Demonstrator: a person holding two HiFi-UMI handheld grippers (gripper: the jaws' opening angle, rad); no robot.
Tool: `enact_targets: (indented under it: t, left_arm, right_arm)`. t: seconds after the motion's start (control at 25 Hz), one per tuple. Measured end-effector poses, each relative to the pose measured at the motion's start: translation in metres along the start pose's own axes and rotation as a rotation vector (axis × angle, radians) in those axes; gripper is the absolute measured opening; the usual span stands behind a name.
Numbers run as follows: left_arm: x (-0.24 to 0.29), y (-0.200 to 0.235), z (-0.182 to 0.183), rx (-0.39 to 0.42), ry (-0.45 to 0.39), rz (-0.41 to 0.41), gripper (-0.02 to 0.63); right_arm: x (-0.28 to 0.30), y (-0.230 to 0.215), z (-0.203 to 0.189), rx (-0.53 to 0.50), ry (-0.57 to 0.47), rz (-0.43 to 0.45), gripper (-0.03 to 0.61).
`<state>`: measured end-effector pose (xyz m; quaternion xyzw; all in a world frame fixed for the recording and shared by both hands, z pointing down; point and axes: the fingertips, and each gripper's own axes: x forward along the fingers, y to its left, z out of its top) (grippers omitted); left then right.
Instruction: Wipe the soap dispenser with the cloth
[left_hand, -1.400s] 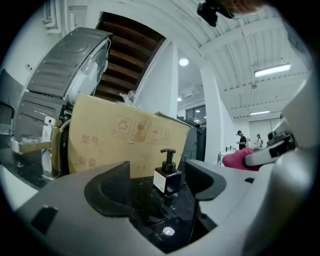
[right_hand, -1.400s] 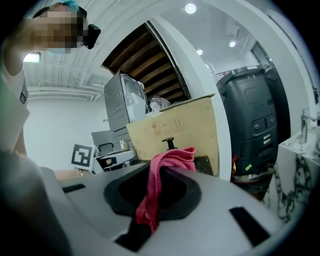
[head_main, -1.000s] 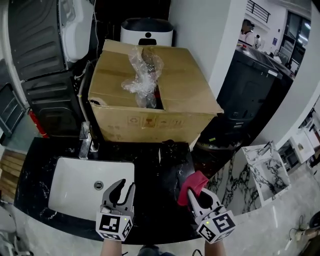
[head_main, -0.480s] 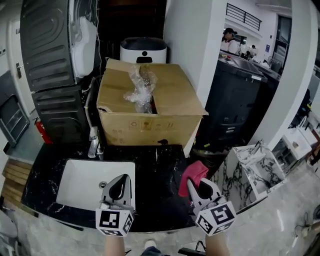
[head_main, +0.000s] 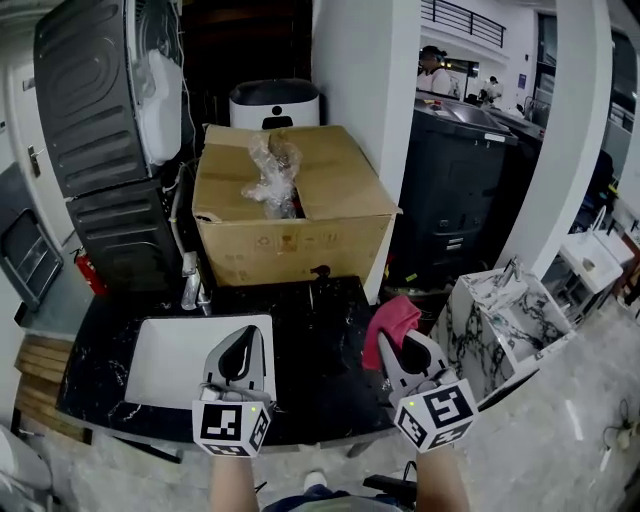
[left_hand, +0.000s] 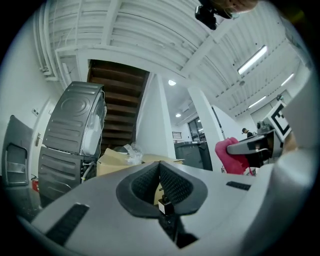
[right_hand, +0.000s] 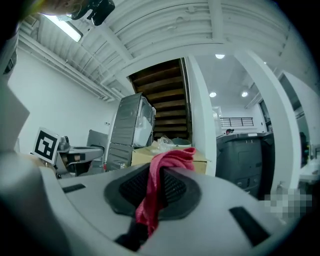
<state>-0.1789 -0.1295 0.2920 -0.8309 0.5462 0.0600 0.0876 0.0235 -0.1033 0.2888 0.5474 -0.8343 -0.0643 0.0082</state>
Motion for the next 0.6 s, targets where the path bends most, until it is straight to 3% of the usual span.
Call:
enact_targets:
  t: [0.6]
  left_arm:
    - [-0.017,-0.001,0.014,0.019,-0.017,0.004,0.014]
  right_arm:
    - [-0.018,0.005,0.006,-0.067,0.0,-0.045,0.049]
